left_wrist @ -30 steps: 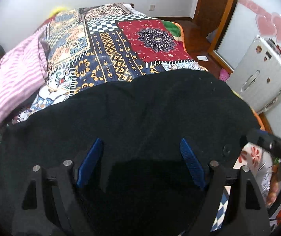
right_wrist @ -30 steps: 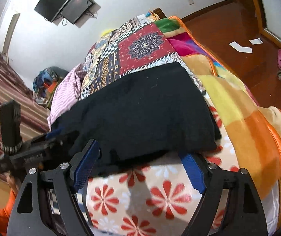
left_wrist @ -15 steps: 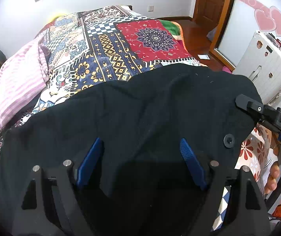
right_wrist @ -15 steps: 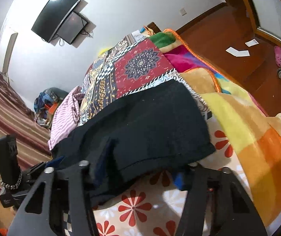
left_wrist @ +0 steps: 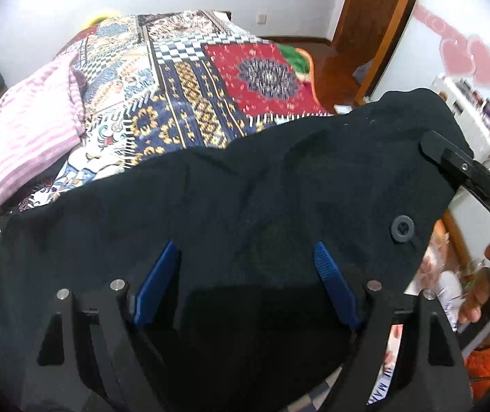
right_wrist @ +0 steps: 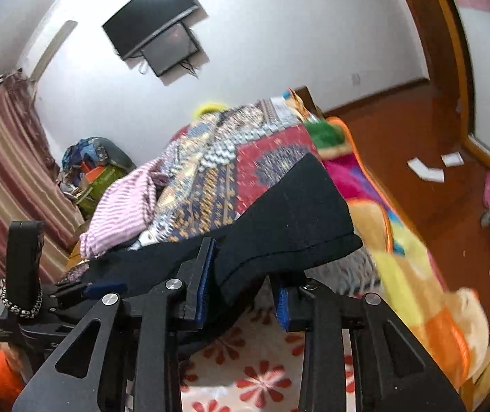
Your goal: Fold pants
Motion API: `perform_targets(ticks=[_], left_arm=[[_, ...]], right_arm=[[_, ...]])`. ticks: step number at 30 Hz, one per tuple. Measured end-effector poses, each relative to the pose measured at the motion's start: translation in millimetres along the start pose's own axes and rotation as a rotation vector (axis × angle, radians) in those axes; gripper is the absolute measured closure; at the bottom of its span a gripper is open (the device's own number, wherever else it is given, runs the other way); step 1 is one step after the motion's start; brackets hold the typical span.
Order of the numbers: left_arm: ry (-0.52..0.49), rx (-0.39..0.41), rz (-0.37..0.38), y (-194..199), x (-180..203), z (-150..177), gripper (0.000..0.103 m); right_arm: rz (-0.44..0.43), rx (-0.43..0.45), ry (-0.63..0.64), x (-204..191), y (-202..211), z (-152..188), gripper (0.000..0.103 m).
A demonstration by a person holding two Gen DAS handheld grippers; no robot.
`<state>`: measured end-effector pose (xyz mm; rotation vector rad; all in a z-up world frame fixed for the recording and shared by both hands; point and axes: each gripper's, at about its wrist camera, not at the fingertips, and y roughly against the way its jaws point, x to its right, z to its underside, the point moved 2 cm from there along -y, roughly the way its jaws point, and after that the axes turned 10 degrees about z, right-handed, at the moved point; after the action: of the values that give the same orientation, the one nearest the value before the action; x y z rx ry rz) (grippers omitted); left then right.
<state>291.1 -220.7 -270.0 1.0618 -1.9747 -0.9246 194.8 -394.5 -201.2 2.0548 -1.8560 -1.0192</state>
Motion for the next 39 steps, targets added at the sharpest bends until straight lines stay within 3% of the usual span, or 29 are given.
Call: perform_targets(ticks=[7, 9, 11, 13, 16, 19, 21, 23, 25, 28, 34, 39], left_arm=[[0.037, 0.112, -0.033, 55, -26, -6, 0.02], [0.049, 0.138, -0.065, 66, -39, -6, 0.02], [0.072, 0.142, -0.094, 70, -54, -4, 0.02], [0.106, 0.109, -0.081, 62, -66, -1, 0.02], [0.123, 0.05, -0.059, 44, -70, 6, 0.02], [0.096, 0.048, -0.038, 40, -63, 14, 0.021], [0.08, 0.057, -0.041, 43, -59, 15, 0.021], [0.065, 0.058, -0.044, 45, -58, 15, 0.021], [0.065, 0.058, -0.054, 44, -60, 11, 0.021], [0.077, 0.062, -0.061, 44, -63, 6, 0.021], [0.128, 0.075, -0.079, 49, -78, 8, 0.021], [0.138, 0.065, -0.093, 53, -87, 16, 0.021]], right_arm=[[-0.044, 0.111, 0.133, -43, 26, -29, 0.078], [-0.064, 0.135, 0.167, -55, 32, -35, 0.083], [-0.093, 0.155, 0.204, -70, 39, -42, 0.091], [-0.1, 0.165, 0.236, -83, 41, -46, 0.091], [-0.077, 0.101, 0.299, -97, 28, -36, 0.091], [-0.055, 0.017, 0.252, -79, 17, -16, 0.091], [-0.027, -0.047, 0.164, -52, 12, -3, 0.087], [0.004, -0.078, 0.105, -29, 12, 3, 0.068], [0.062, -0.09, 0.106, -13, 13, 8, 0.055], [0.068, -0.134, 0.148, -16, 11, 9, 0.053], [-0.031, -0.188, 0.254, -64, -19, 10, 0.046], [-0.003, -0.242, 0.378, -107, -58, 24, 0.045]])
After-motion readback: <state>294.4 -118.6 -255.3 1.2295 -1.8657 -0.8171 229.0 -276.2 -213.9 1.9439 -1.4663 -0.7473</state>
